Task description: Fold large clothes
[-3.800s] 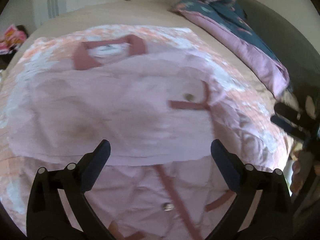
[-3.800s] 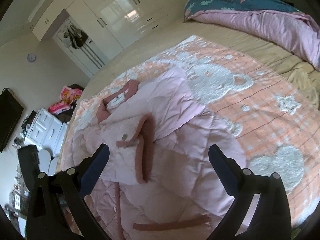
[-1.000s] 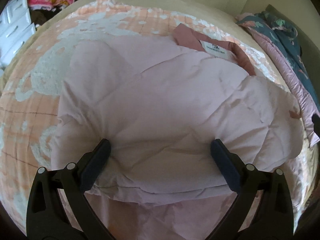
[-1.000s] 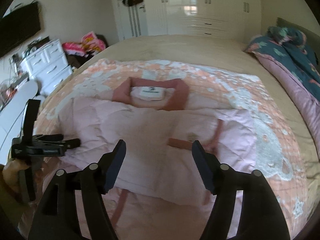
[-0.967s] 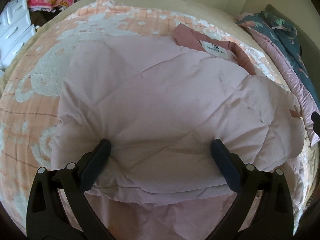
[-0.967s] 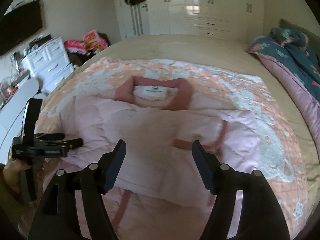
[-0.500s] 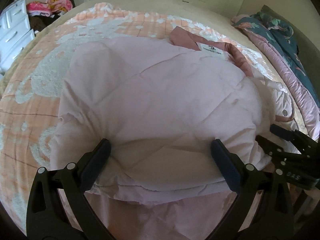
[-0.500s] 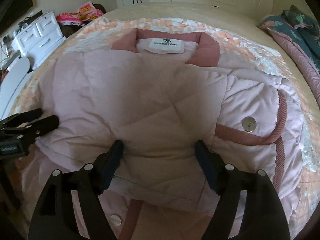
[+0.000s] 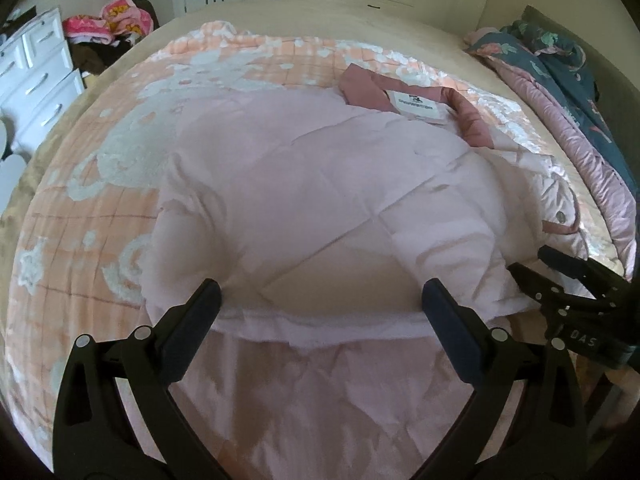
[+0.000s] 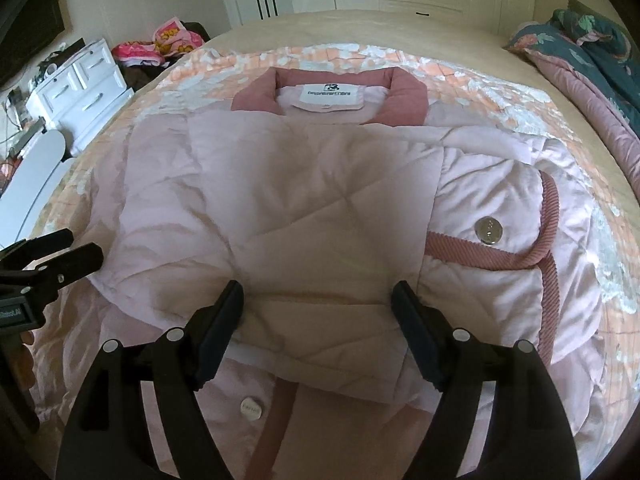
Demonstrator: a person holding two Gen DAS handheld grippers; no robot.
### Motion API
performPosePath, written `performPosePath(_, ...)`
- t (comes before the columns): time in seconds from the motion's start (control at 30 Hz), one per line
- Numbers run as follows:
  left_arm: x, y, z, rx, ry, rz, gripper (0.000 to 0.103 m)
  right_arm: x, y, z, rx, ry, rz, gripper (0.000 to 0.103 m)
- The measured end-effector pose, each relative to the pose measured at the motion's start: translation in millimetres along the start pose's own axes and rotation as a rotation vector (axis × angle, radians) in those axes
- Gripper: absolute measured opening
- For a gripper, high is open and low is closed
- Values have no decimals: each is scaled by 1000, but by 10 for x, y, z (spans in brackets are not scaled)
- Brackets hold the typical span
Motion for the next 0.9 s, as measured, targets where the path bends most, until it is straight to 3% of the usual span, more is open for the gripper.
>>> performPosePath(0.13, 96, -9, 36, 4, -3, 9, 94, 106, 4, 11, -9, -16, -2, 78)
performPosePath(0.23, 179, -17, 48, 11, -8, 17, 94, 223, -22, 16, -40, -36, -10, 88)
performPosePath(0.5, 434, -51, 68, 21, -31, 33, 94, 692, -55, 38, -60, -105, -23, 90)
performPosePath(0.57, 491, -59, 70, 27, -34, 43, 94, 823, -56, 42, -58, -128, -22, 99)
performPosePath(0.9, 833, -200, 124, 2, -71, 70, 94, 1318, -28, 69, -48, -205, -24, 99)
Point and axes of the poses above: each gripper's, at about its wrist camera, not at the fingertips, and x roughly against the way its jaws point, y to its left, z to its underside, the point moved 3 cm from there along -x, roughly the way its jaws point, and after that the axes turned 6 degrees about x, right-handed, at the moved point
